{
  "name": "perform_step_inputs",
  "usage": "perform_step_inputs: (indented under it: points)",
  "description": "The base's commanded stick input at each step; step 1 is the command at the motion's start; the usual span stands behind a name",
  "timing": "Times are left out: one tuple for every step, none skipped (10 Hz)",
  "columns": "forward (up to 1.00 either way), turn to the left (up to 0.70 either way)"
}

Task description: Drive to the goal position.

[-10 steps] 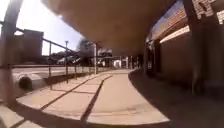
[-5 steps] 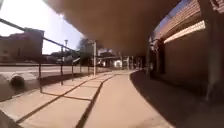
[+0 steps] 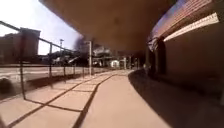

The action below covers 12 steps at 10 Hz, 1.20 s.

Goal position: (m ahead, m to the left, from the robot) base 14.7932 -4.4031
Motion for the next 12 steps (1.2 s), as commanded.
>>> perform_step_inputs:
  points:
    - [0.85, 0.00]
    - [0.85, 0.00]
    - [0.85, 0.00]
    - [0.85, 0.00]
    - [0.85, 0.00]
    - [0.85, 0.00]
    - [0.85, 0.00]
    - [0.85, 0.00]
    - [0.85, 0.00]
    - [0.85, 0.00]
    - [0.85, 0.00]
    - [0.85, 0.00]
